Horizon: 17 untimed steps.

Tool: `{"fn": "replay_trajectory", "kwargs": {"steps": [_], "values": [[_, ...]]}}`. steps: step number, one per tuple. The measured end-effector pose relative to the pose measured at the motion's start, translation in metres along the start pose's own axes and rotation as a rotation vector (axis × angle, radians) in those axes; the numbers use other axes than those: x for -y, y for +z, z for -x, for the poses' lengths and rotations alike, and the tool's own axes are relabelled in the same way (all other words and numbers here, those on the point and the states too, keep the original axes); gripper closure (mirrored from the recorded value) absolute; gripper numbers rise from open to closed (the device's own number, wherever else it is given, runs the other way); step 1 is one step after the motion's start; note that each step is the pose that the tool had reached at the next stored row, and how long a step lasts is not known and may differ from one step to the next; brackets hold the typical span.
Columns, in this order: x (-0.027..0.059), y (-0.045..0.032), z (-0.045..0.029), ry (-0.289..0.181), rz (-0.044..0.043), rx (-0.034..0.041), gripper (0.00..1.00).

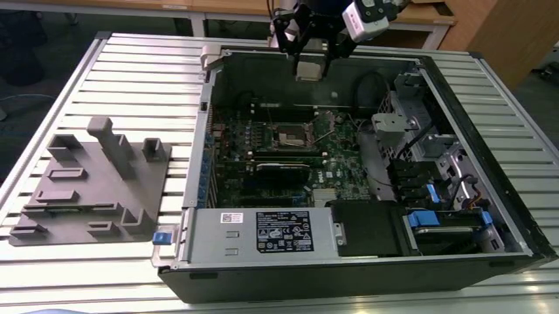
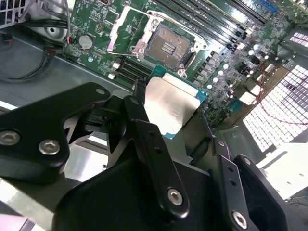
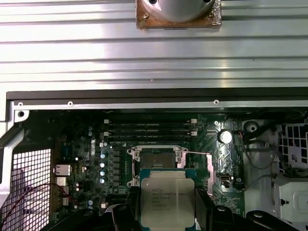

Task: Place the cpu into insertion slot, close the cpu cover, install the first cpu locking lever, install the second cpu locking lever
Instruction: 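Place the cpu into insertion slot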

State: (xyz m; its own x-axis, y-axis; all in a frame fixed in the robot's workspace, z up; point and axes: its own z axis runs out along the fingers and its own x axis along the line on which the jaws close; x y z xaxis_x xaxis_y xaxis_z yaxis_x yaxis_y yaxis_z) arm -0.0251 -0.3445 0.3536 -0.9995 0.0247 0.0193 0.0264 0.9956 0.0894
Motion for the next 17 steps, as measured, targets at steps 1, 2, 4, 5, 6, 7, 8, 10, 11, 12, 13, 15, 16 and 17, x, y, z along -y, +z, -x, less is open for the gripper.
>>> {"fn": "replay_trajectory", "kwargs": {"steps": [1,2,4,5,6,7,8,10,11,12,13,15,16,17], "values": [[0.0001,0.0006,0.0000,0.000,0.0000,0.0000,0.46],[0.0001,0.0012,0.0000,0.000,-0.0001,0.0000,0.46],[0.0002,0.0023,0.0000,0.000,-0.0001,0.0000,0.46],[0.0002,0.0026,0.0001,0.000,-0.0002,0.0000,0.46],[0.0002,0.0027,0.0001,0.000,-0.0003,-0.0001,0.46],[0.0003,0.0027,0.0000,0.000,-0.0003,-0.0001,0.46],[0.0003,0.0028,0.0001,0.000,-0.0001,0.0000,0.46],[0.0003,0.0028,0.0001,0.000,-0.0001,0.0000,0.46],[0.0003,0.0028,0.0001,0.000,-0.0001,0.0000,0.46],[0.0003,0.0028,0.0001,0.000,-0.0001,-0.0001,0.46],[0.0003,0.0028,0.0000,0.000,-0.0001,0.0000,0.46],[0.0003,0.0028,0.0001,0.000,-0.0001,0.0000,0.46],[0.0003,0.0029,0.0001,0.000,-0.0001,0.0000,0.46],[0.0003,0.0030,0.0001,0.000,-0.0001,0.0000,0.46]]}}
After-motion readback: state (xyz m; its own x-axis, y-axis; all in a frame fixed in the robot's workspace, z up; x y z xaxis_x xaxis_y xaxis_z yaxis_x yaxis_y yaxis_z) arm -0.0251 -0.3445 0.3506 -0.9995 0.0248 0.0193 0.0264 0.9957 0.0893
